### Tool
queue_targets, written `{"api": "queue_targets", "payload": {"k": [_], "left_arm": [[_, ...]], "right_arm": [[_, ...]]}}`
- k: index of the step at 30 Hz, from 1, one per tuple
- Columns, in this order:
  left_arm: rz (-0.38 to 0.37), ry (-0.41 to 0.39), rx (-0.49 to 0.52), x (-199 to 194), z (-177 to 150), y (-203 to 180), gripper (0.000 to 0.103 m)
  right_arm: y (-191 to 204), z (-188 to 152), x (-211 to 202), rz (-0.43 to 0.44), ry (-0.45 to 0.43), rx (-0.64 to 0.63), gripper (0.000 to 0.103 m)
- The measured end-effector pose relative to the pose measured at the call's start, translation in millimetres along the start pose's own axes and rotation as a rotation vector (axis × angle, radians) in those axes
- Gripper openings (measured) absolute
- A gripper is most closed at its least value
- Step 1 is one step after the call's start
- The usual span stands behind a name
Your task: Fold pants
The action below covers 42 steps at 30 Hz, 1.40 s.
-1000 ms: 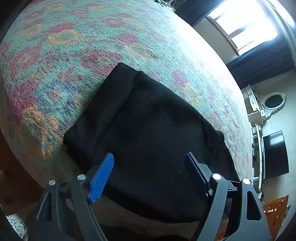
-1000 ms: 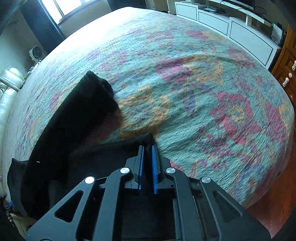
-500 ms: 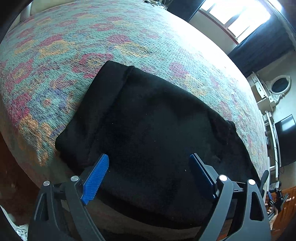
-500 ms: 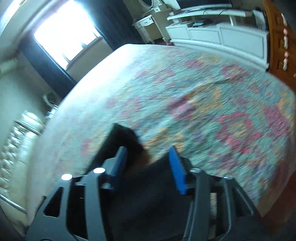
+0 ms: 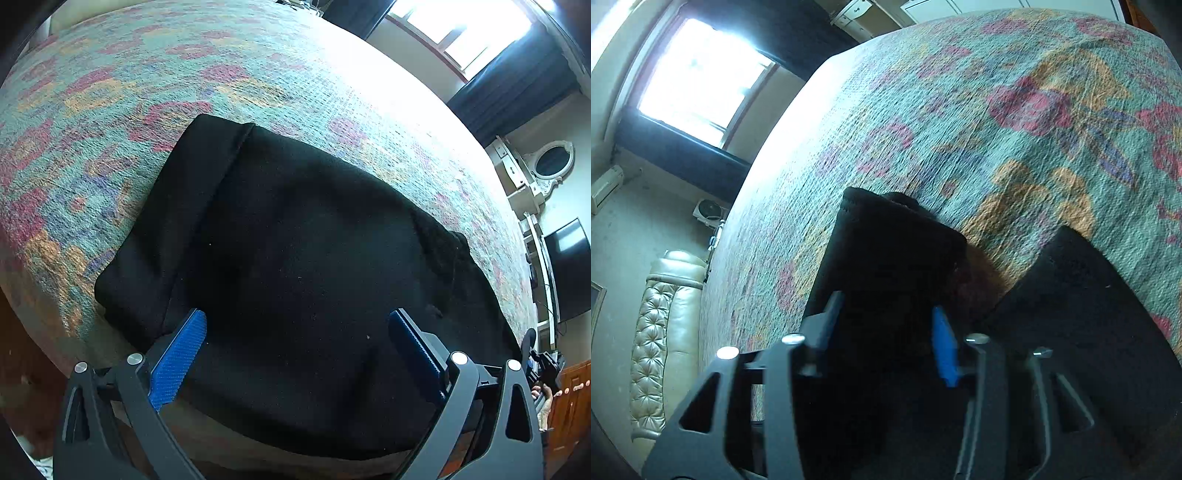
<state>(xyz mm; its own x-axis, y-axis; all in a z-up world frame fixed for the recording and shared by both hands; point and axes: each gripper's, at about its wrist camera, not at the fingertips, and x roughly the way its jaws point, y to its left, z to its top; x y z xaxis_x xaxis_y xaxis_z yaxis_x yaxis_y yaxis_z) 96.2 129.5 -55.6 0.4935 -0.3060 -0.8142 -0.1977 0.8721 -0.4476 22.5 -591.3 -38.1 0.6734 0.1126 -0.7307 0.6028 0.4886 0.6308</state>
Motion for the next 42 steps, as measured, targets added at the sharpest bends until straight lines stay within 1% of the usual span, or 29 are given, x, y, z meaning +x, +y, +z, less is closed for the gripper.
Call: {"api": "queue_targets", "payload": {"k": [2, 3, 4, 7, 9, 11, 13, 15, 17, 18, 19, 20, 22, 26, 29, 30, 31, 32, 33, 34, 35, 38, 40, 42], "left_arm": [[0.002, 0.000, 0.014, -0.6, -0.8, -0.8, 0.098], [0.009, 0.005, 0.032, -0.1, -0.8, -2.1, 0.098], [0.016, 0.008, 0.046, 0.3, -0.7, -3.3, 0.098], [0.043, 0.013, 0.090, 1.7, -3.2, -8.6, 0.098], [0.068, 0.017, 0.118, 2.8, -4.0, -12.5, 0.098], [0.076, 0.016, 0.119, 3.2, -4.6, -12.6, 0.098], [0.073, 0.021, 0.114, 3.4, -3.5, -11.7, 0.098], [0.070, 0.023, 0.108, 3.7, -2.9, -9.8, 0.098], [0.070, 0.022, 0.104, 3.3, -2.7, -8.4, 0.098], [0.072, 0.022, 0.105, 3.8, -2.7, -8.5, 0.098], [0.074, 0.022, 0.109, 3.6, -3.2, -7.7, 0.098], [0.074, 0.022, 0.112, 2.7, -4.0, -7.0, 0.098], [0.070, 0.023, 0.117, 2.2, -4.2, -6.6, 0.098], [0.068, 0.027, 0.116, 3.4, -3.7, -9.9, 0.098], [0.083, 0.024, 0.110, 5.5, -2.9, -13.1, 0.098], [0.088, 0.023, 0.110, 5.7, -3.3, -14.3, 0.098], [0.091, 0.022, 0.112, 5.7, -3.6, -14.9, 0.098], [0.091, 0.022, 0.114, 5.4, -3.9, -15.1, 0.098], [0.088, 0.023, 0.115, 5.4, -4.0, -14.5, 0.098], [0.085, 0.025, 0.115, 5.3, -3.9, -14.3, 0.098], [0.083, 0.027, 0.114, 5.3, -3.7, -14.0, 0.098], [0.089, 0.027, 0.111, 6.2, -2.9, -12.5, 0.098], [0.094, 0.026, 0.112, 6.6, -3.0, -13.4, 0.098], [0.094, 0.028, 0.111, 7.8, -1.2, -14.5, 0.098]], "right_arm": [[2.9, -3.3, -2.5, -0.003, -0.016, 0.004, 0.015], [5.7, -4.8, -8.7, 0.006, -0.038, 0.006, 0.012], [8.8, -6.1, -17.5, 0.021, -0.061, 0.005, 0.007], [19.0, -12.1, -53.9, 0.069, -0.133, -0.009, 0.007], [20.2, -17.3, -83.0, 0.083, -0.176, -0.014, 0.006], [12.8, -25.3, -110.2, 0.070, -0.217, -0.001, 0.006], [-6.2, -38.1, -131.5, 0.030, -0.244, 0.048, 0.006], [-29.9, -51.0, -134.1, -0.021, -0.226, 0.090, 0.006], [-56.3, -60.6, -123.6, -0.063, -0.183, 0.130, 0.006], [-70.8, -65.0, -115.1, -0.073, -0.159, 0.174, 0.006], [-83.3, -69.1, -108.6, -0.066, -0.145, 0.214, 0.006], [-92.1, -71.9, -103.9, -0.046, -0.150, 0.244, 0.006], [-93.3, -75.3, -103.2, -0.038, -0.170, 0.256, 0.006], [-82.7, -75.9, -122.2, -0.043, -0.225, 0.234, 0.005], [-90.8, -74.3, -111.6, -0.040, -0.183, 0.226, 0.006], [-96.7, -76.3, -108.1, -0.016, -0.181, 0.254, 0.007], [-100.5, -78.9, -107.5, 0.031, -0.194, 0.295, 0.012], [-102.0, -83.3, -107.6, 0.079, -0.205, 0.330, 0.023], [-101.9, -87.7, -107.6, 0.128, -0.216, 0.356, 0.030], [-99.3, -91.3, -107.1, 0.156, -0.217, 0.361, 0.040], [-94.6, -94.8, -106.0, 0.176, -0.211, 0.353, 0.043], [-74.2, -109.1, -94.2, 0.233, -0.134, 0.303, 0.045], [-59.7, -122.8, -82.3, 0.283, -0.068, 0.277, 0.045], [-46.2, -136.7, -67.1, 0.307, 0.008, 0.249, 0.045]]}}
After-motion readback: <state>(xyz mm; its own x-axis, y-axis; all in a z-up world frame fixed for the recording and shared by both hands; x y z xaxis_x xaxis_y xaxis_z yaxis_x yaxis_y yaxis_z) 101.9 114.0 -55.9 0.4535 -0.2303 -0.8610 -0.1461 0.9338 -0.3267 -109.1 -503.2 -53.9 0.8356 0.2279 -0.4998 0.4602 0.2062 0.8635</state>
